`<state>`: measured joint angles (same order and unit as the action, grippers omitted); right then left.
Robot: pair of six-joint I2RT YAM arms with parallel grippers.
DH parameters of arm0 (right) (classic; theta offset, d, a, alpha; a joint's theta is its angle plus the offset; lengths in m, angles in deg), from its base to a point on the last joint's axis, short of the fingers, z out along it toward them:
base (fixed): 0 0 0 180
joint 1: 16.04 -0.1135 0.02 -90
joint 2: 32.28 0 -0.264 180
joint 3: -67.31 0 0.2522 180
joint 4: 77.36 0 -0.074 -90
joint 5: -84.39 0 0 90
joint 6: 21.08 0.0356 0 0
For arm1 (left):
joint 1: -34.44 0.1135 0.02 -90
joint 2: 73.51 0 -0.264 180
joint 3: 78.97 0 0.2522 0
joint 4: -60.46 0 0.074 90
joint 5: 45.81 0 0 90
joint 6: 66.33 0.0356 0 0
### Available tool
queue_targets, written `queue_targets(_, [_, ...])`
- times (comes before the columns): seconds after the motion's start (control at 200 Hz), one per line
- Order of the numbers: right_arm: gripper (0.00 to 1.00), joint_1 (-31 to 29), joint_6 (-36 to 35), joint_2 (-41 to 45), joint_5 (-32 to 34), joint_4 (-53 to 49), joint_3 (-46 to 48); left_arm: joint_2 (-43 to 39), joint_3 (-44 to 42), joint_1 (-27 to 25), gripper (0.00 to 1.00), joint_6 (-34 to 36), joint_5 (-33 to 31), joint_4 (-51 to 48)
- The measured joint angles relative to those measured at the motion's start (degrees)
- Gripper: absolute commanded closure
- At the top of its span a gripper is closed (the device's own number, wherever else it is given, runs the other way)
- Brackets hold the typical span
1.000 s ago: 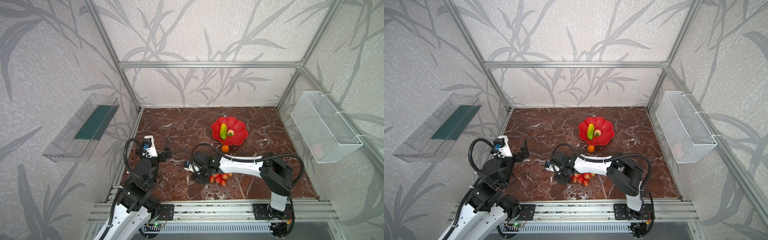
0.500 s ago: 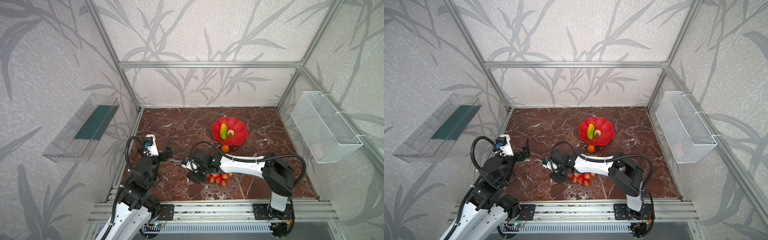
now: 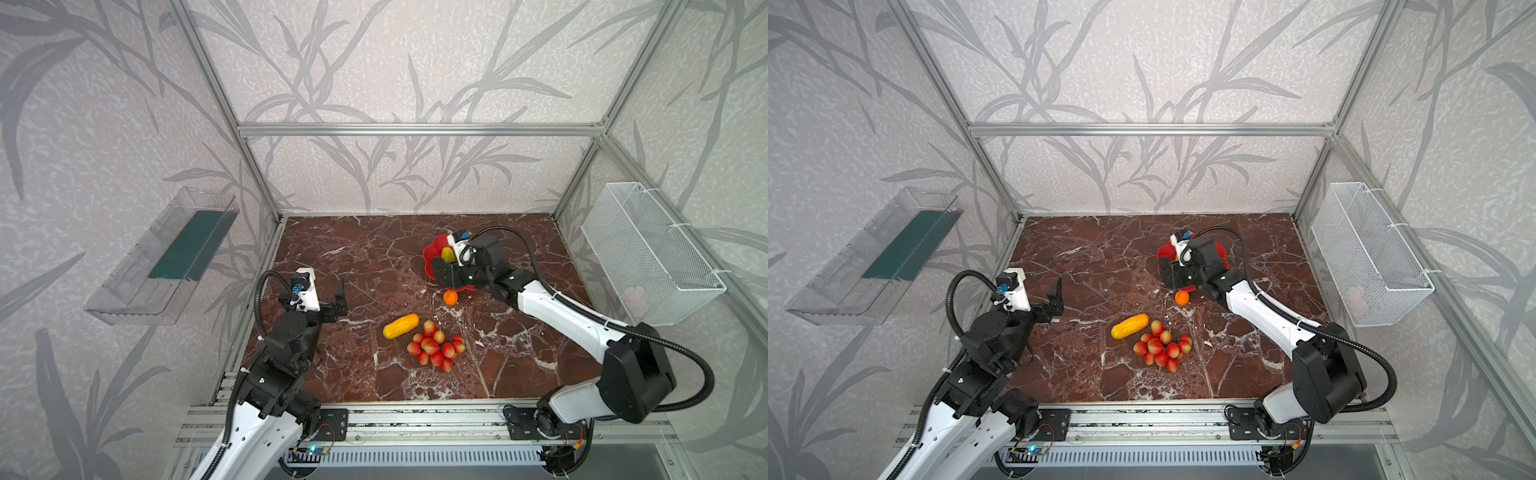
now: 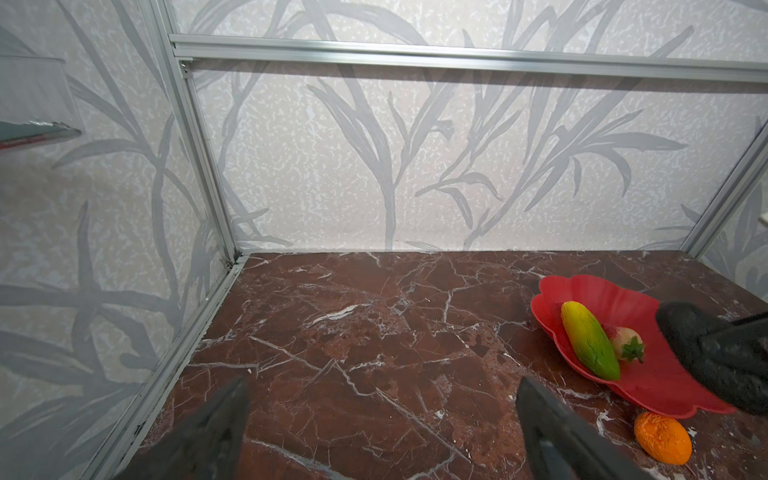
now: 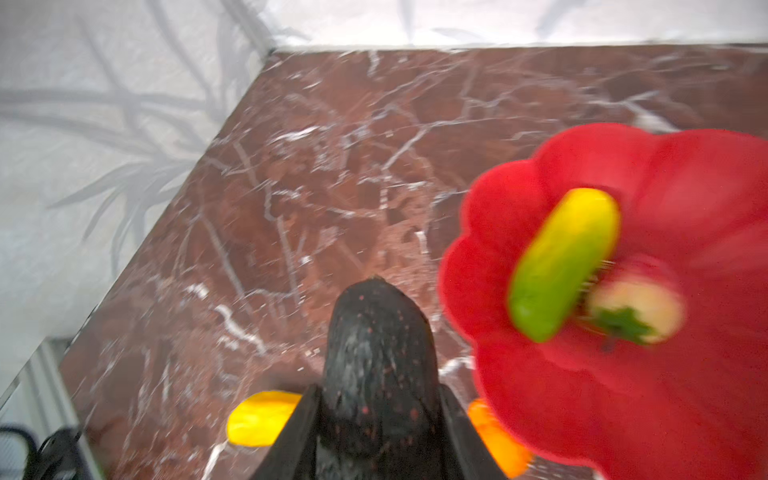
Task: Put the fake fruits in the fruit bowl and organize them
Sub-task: 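Carry the avocado into the red bowl and release it with the right gripper, then grasp the yellow-orange elongated fruit with the left gripper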
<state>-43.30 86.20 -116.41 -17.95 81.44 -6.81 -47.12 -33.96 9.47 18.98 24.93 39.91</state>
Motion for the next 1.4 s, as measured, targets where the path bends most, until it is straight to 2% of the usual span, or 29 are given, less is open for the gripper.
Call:
queue_targets(0.11, [0.76,7.3,0.0,-1.1,1.8,-0.7,0.2,1.7,0.0,0.0,0.0,0.0,0.5,0.0])
queue_targets(0.22, [0.76,11.1,-0.6,-5.1,2.9,-0.9,-1.6,3.3,0.0,0.2,0.0,-0.1,1.5,-0.1])
queue_targets(0.565, [0.72,14.9,-0.9,-20.0,5.4,0.3,-7.5,12.5,2.9,0.3,0.01,-0.9,6.5,-2.9])
queue_targets(0.655, [0.65,14.9,-0.8,-21.8,5.9,0.3,-7.9,15.7,4.3,0.3,0.02,-1.2,8.4,-4.3])
queue_targets(0.8, [0.41,14.9,-0.7,-22.5,6.3,0.2,-8.1,19.2,5.8,0.3,0.03,-1.5,12.5,-5.8])
queue_targets(0.905, [0.32,14.9,-0.8,-22.3,6.3,0.1,-8.6,21.5,6.8,0.3,0.04,-1.6,15.1,-6.9])
queue_targets(1.03, [0.25,14.9,-0.1,-18.8,6.3,0.2,-7.6,24.6,9.0,0.3,0.07,-1.9,17.6,-9.2])
queue_targets(1.11, [0.19,14.9,1.0,-12.5,6.2,1.3,-4.5,27.2,10.8,0.3,0.09,-2.1,19.8,-10.4])
queue_targets(1.28, [0.08,14.9,4.3,4.8,4.0,8.7,7.4,34.9,14.8,0.3,0.18,-2.7,25.6,-13.4])
queue_targets(1.4, [0.04,14.9,6.4,12.1,1.7,13.2,15.6,41.6,18.1,0.3,0.24,-2.4,30.8,-16.2])
